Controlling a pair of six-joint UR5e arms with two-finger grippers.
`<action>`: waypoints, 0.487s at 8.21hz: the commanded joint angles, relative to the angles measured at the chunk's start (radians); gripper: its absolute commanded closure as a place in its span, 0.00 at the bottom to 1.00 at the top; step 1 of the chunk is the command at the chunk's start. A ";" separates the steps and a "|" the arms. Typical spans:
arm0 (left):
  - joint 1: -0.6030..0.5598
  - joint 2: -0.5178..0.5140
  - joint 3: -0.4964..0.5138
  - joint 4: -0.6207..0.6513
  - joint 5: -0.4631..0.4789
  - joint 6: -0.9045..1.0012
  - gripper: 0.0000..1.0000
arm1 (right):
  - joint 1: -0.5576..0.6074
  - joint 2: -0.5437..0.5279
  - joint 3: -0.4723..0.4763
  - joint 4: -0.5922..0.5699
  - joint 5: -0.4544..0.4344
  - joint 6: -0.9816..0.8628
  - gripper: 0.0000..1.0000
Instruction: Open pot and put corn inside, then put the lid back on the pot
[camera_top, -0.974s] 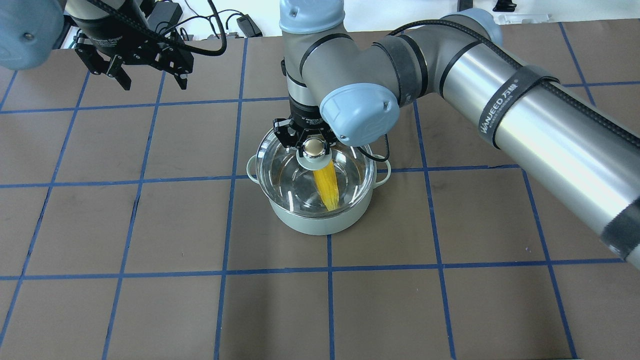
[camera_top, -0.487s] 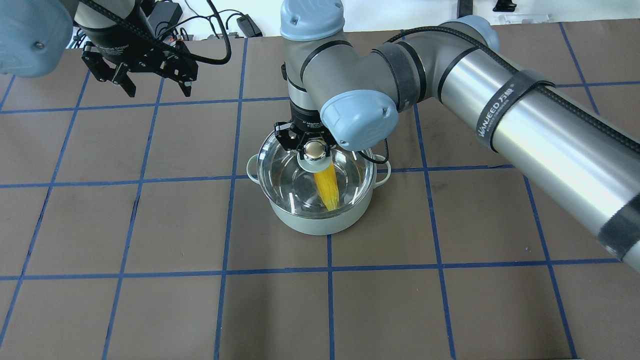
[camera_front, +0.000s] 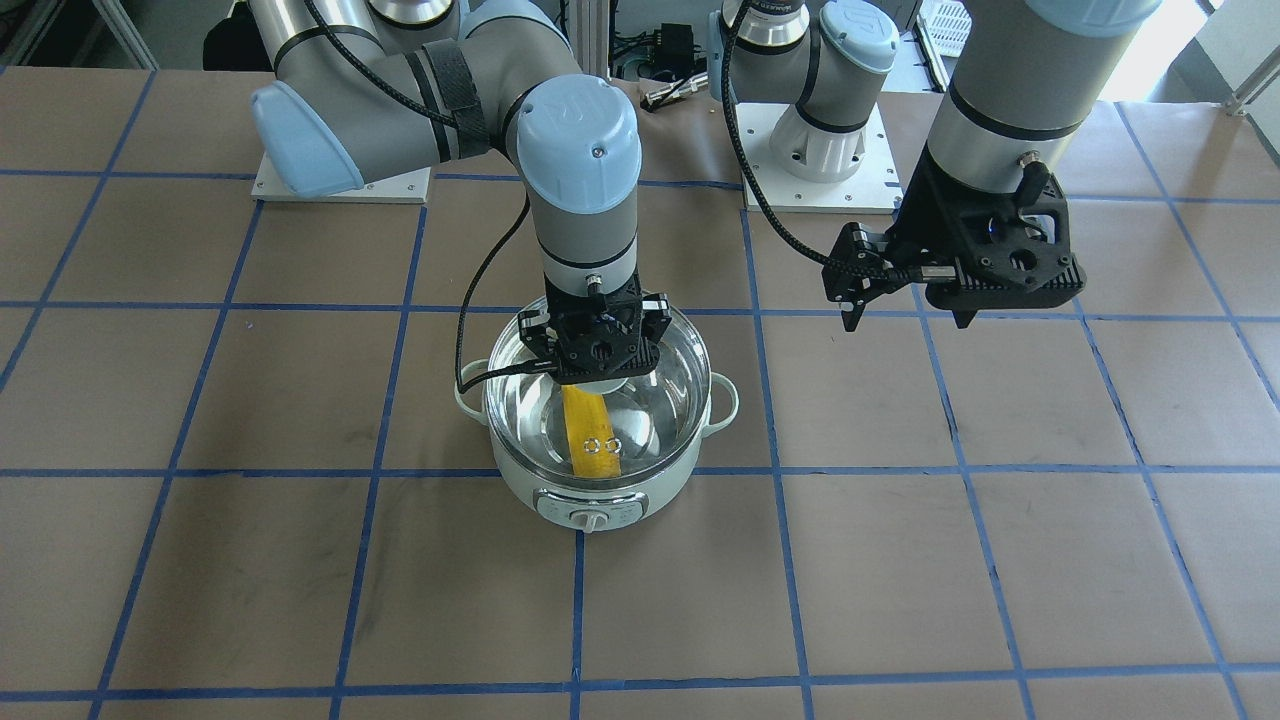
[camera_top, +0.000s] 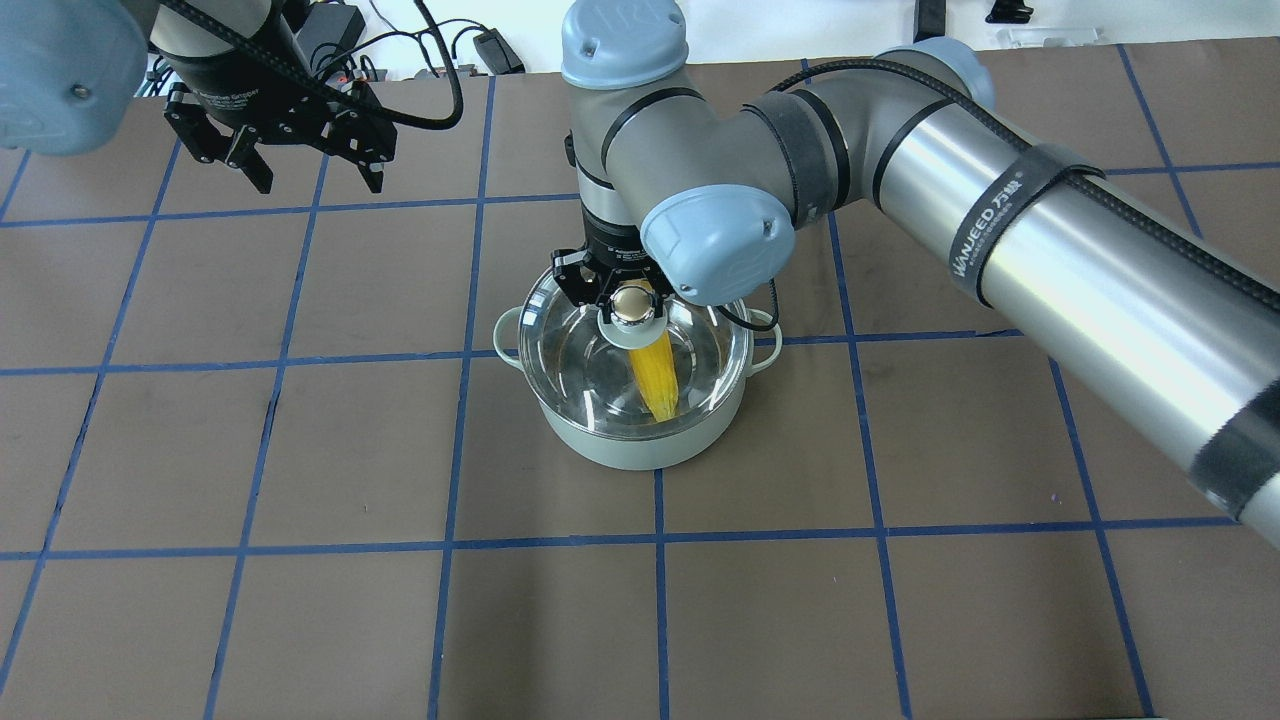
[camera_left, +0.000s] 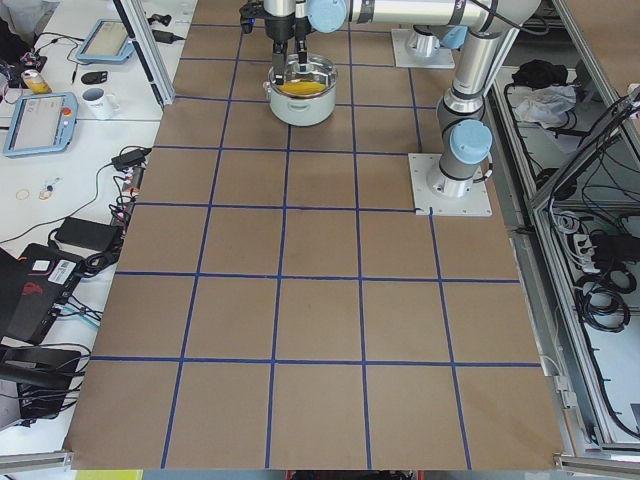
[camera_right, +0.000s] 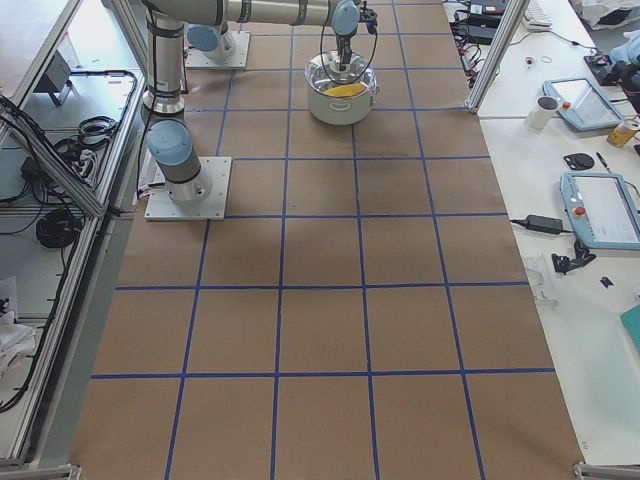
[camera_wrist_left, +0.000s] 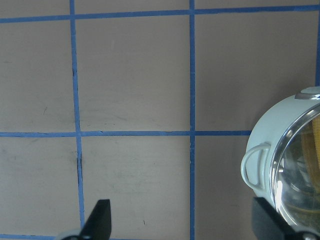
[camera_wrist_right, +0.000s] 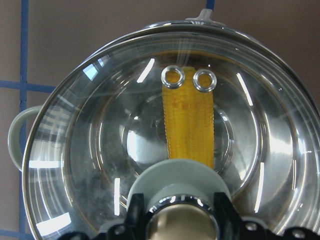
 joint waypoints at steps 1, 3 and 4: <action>0.000 0.000 0.000 -0.001 0.002 0.004 0.00 | 0.000 0.003 0.003 0.000 -0.001 0.001 0.95; 0.000 0.000 0.000 0.001 -0.003 -0.001 0.00 | 0.000 0.006 0.002 -0.022 -0.002 -0.002 0.88; 0.000 0.000 0.000 -0.001 -0.006 -0.001 0.00 | 0.000 0.007 0.002 -0.037 -0.002 -0.002 0.92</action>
